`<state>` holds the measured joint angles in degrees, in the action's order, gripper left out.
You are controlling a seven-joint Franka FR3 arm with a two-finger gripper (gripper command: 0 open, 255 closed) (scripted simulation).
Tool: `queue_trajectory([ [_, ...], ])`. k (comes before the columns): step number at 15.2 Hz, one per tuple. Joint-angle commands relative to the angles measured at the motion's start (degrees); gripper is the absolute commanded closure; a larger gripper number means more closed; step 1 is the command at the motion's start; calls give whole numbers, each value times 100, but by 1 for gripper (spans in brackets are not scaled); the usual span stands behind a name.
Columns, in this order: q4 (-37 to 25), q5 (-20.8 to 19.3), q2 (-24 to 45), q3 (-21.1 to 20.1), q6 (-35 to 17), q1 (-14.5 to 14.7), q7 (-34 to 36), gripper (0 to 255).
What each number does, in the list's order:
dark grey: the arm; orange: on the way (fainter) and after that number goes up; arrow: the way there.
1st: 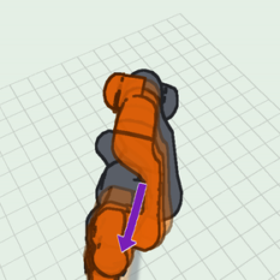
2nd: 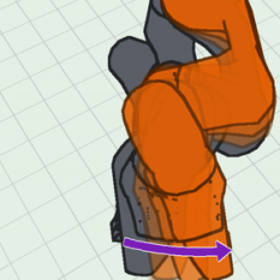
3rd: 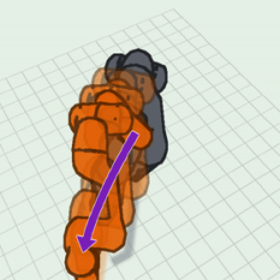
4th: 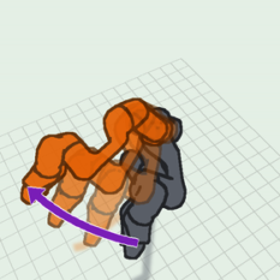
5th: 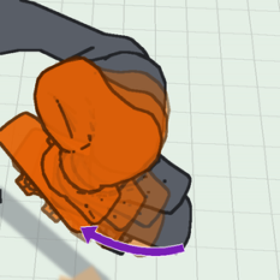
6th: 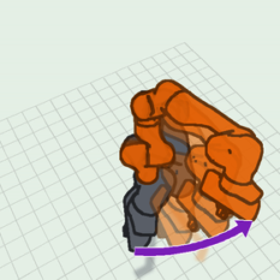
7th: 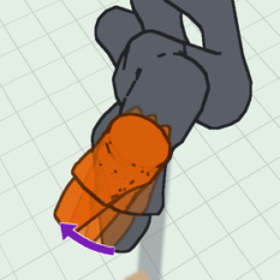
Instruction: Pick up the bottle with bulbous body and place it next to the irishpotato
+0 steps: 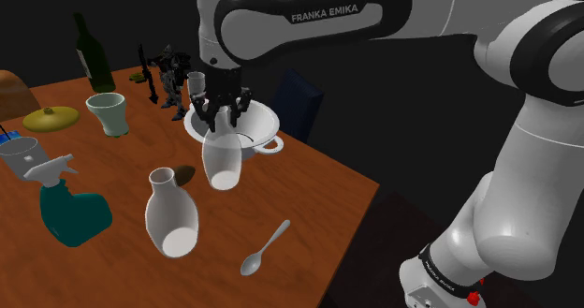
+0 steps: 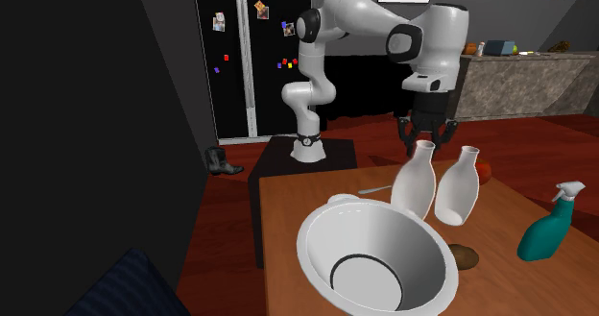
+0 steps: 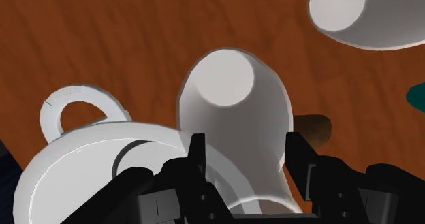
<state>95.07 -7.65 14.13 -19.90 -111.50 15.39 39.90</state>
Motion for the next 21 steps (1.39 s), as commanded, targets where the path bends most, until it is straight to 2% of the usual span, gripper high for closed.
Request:
queue_trajectory([
  [1,143,-11,11,6,-160,-7,9,255],
  [7,469,-72,120,26,-587,-5,63,255],
  [15,469,-72,120,26,-587,-4,63,255],
  [16,470,-72,119,26,-587,-5,63,0],
  [21,470,-72,119,26,-587,-5,62,0],
])
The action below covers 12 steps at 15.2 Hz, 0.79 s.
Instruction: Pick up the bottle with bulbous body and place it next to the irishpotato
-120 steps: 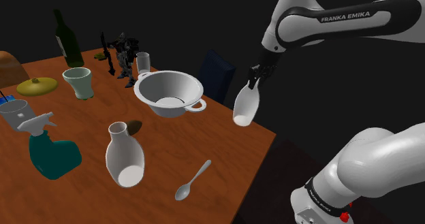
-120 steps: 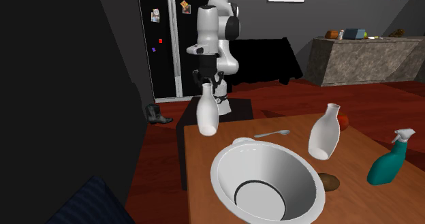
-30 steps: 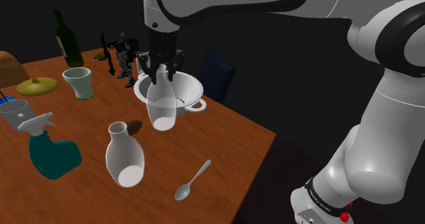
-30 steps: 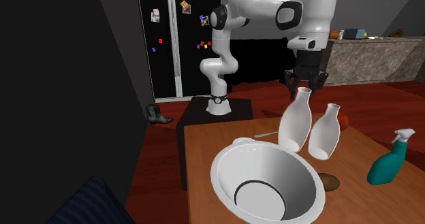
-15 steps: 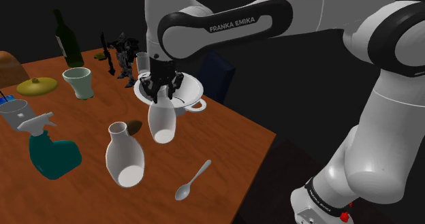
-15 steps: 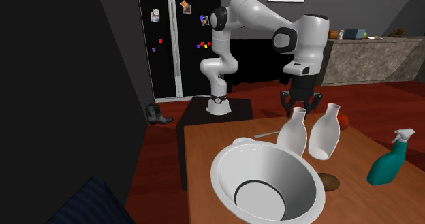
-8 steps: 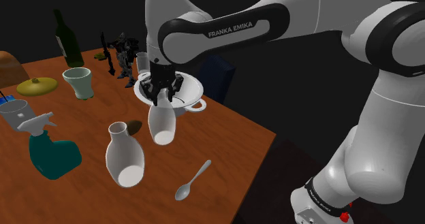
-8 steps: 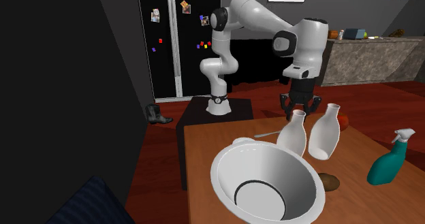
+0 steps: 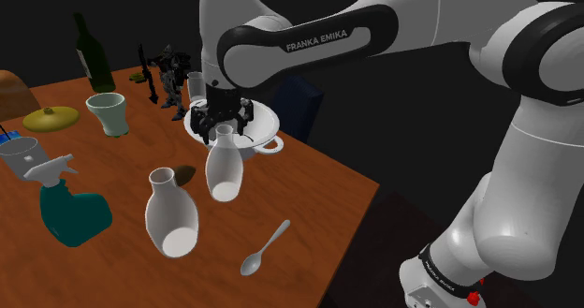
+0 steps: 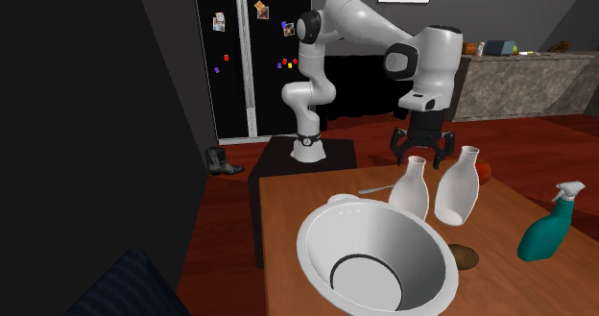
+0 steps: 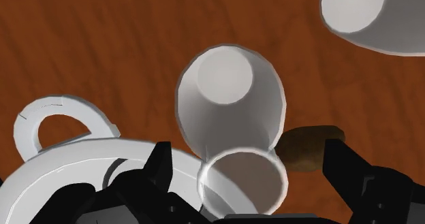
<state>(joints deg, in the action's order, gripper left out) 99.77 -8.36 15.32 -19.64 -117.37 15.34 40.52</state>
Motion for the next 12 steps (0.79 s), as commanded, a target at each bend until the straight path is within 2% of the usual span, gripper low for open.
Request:
queue_trajectory([
  [1,-108,31,-64,-11,168,-2,-20,0],
  [4,-457,102,-207,-37,649,-1,-68,0],
  [12,-457,102,-207,-37,649,0,-68,0],
])
